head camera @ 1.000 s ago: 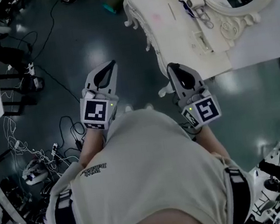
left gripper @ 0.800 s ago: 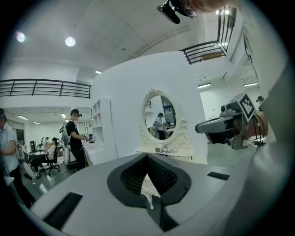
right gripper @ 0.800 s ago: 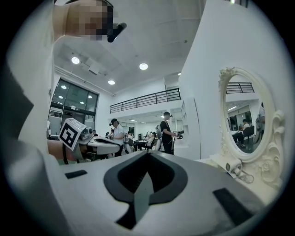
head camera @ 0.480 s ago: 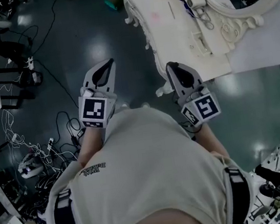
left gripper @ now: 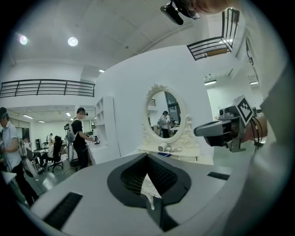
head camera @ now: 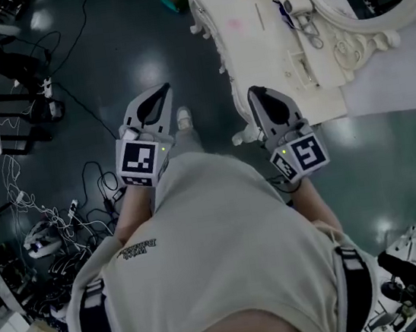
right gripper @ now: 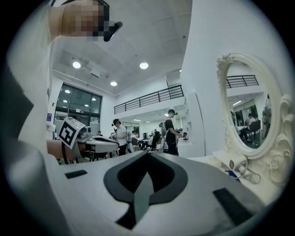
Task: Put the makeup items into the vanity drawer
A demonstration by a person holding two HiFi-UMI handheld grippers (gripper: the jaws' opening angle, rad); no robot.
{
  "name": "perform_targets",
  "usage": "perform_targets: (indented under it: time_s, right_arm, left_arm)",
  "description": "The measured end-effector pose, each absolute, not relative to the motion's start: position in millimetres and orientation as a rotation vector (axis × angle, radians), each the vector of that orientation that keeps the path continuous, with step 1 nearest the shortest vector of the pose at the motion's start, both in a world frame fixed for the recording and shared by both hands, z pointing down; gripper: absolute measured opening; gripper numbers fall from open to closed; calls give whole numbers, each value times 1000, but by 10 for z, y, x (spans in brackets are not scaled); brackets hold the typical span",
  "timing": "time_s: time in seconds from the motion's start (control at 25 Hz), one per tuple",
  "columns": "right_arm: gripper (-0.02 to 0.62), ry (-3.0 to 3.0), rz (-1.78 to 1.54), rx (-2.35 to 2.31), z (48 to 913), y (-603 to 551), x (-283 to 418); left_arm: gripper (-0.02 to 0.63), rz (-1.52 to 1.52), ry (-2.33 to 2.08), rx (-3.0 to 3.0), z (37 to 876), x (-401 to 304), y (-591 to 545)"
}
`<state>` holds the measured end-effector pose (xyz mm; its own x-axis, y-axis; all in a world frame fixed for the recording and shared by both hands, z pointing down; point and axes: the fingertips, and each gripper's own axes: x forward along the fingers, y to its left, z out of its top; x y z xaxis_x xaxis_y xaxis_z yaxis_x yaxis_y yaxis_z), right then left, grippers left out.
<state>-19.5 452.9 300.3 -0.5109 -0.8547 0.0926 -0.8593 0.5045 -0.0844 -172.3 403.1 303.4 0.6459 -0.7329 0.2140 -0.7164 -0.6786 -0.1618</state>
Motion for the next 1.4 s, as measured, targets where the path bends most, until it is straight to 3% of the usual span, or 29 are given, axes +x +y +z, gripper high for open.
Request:
perform_targets:
  time_s: [1.4]
  right_arm:
    - [5, -2545, 303, 1649, 3218, 1744, -357]
  left_arm:
    - [12, -387, 1051, -2910, 3181, -1767, 1118]
